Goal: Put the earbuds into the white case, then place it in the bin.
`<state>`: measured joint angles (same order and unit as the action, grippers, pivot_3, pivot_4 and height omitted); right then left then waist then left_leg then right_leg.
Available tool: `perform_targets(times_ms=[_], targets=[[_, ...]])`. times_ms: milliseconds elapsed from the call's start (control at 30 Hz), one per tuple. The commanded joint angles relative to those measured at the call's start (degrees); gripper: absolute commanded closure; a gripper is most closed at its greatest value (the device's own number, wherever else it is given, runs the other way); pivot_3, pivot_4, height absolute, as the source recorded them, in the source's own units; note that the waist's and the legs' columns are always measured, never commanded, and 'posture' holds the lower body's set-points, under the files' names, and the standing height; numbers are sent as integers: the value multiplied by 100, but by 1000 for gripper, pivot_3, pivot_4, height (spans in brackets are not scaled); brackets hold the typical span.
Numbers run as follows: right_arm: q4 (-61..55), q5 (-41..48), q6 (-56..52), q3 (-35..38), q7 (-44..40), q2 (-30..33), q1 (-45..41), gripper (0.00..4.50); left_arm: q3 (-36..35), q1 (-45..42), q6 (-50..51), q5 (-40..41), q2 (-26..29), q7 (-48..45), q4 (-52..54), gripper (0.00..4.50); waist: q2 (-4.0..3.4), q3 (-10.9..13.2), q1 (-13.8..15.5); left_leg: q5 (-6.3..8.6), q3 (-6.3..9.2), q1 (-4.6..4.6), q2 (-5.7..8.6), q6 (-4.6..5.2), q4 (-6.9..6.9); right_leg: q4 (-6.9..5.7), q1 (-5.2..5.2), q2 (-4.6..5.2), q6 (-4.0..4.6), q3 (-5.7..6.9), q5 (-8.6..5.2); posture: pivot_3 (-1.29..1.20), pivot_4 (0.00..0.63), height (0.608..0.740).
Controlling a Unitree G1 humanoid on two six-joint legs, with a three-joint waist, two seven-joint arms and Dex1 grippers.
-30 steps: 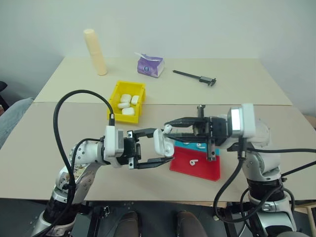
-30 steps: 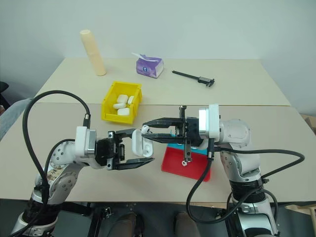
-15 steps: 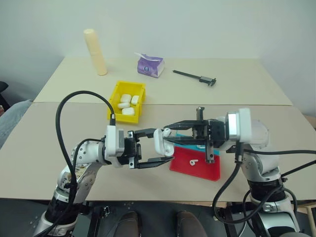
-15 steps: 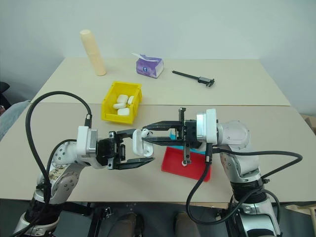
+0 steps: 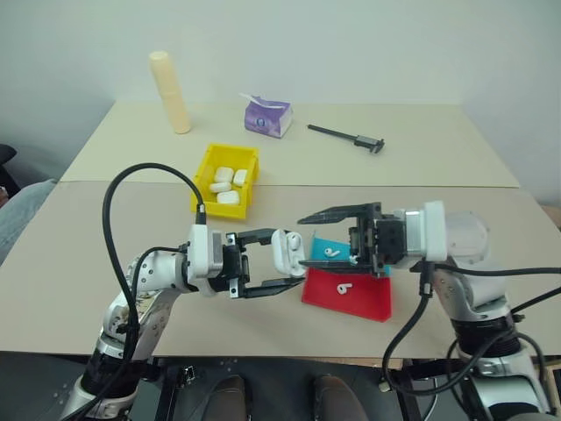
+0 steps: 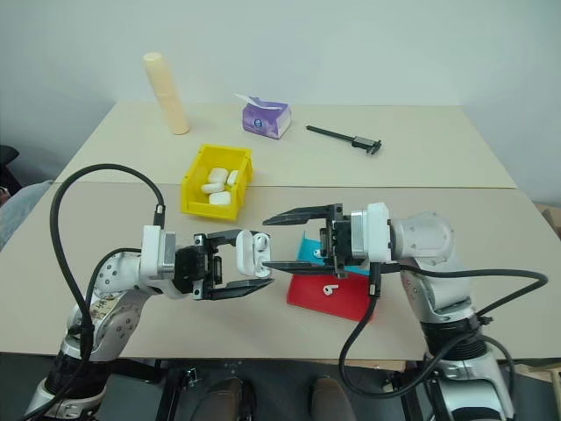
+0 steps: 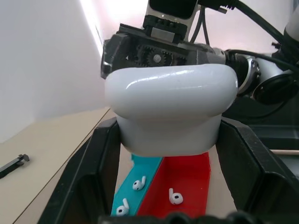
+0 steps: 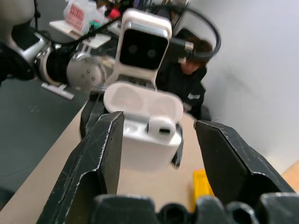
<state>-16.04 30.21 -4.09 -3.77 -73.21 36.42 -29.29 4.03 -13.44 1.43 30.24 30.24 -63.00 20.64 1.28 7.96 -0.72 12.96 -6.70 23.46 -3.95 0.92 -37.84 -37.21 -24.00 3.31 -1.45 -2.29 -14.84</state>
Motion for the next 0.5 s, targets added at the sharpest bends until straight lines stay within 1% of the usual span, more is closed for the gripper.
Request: perform_targets(times_ms=[33, 133, 233, 367, 433, 500], targets=[[271, -377, -787, -23, -161, 804, -631, 1562, -321, 259, -362, -205, 314, -239, -230, 1738, 0, 0, -19, 0, 0, -1, 0, 0, 2, -1, -1, 0, 0, -3, 0, 0, 150, 740], [869, -969, -1171, -483, -465, 1329, -1338, 1562, -418, 520, -622, -385, 595, -442, -480, 1738, -1, 1, -36, 0, -1, -4, -4, 0, 7, 0, -5, -4, 7, -2, 0, 0, 150, 740], [1476, -1612, -1139, -1020, -861, 1538, -1905, 1562, -413, 647, -935, -640, 735, -564, -772, 1738, -1, 1, -15, 0, -16, -6, -7, 0, 8, 2, -8, -4, 10, -2, -2, 0, 150, 740], [2408, -2846, -1264, -2085, -1177, 1376, -2742, 1562, -293, 661, -1283, -913, 630, -489, -1021, 1738, -2, 1, -9, 1, -29, 7, -4, 1, 5, 2, -19, 2, 10, -2, -2, 0, 150, 740], [2735, -3183, -1305, -2394, -1277, 1254, -2913, 1562, -221, 671, -1273, -983, 552, -375, -943, 1738, -2, 1, -1, 0, -30, 12, -4, 1, 4, 1, -23, 2, 10, -2, -2, 0, 150, 740], [2967, -3389, -1294, -2544, -1311, 1132, -2965, 1562, -177, 697, -1318, -1025, 457, -298, -884, 1738, -2, 1, 15, 0, -28, 17, -4, 1, 4, 2, -24, 2, 10, 1, -2, 0, 150, 740]])
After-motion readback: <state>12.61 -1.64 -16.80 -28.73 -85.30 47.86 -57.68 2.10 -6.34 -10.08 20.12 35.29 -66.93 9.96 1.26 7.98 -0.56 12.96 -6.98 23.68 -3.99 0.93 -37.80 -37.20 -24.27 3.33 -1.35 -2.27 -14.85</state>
